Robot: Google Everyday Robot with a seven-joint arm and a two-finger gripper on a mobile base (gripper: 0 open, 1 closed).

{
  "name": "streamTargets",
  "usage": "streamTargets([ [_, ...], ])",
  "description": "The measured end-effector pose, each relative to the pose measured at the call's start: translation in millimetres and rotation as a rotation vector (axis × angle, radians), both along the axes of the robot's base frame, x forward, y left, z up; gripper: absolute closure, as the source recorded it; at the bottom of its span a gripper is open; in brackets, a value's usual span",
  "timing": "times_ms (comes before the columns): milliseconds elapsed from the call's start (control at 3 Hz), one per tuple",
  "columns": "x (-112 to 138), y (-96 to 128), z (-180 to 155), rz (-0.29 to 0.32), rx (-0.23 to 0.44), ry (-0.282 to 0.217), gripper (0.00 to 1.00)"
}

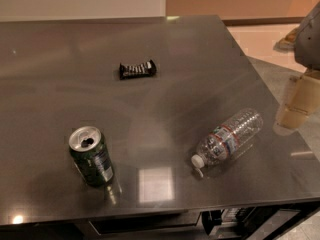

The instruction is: Move rxbar chocolate near water bottle

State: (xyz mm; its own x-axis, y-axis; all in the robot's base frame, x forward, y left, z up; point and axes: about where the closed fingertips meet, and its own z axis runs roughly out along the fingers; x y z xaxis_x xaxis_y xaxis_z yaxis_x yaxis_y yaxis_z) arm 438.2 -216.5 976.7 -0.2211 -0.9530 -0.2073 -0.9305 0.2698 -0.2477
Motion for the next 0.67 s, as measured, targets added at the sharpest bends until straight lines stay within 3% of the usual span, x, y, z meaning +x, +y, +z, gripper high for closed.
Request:
streamTargets([
  [333, 0, 0, 0, 0.000, 0.000, 0.000, 0.00],
  [667, 11, 8, 5, 0.042, 0.032, 0.009, 0.00],
])
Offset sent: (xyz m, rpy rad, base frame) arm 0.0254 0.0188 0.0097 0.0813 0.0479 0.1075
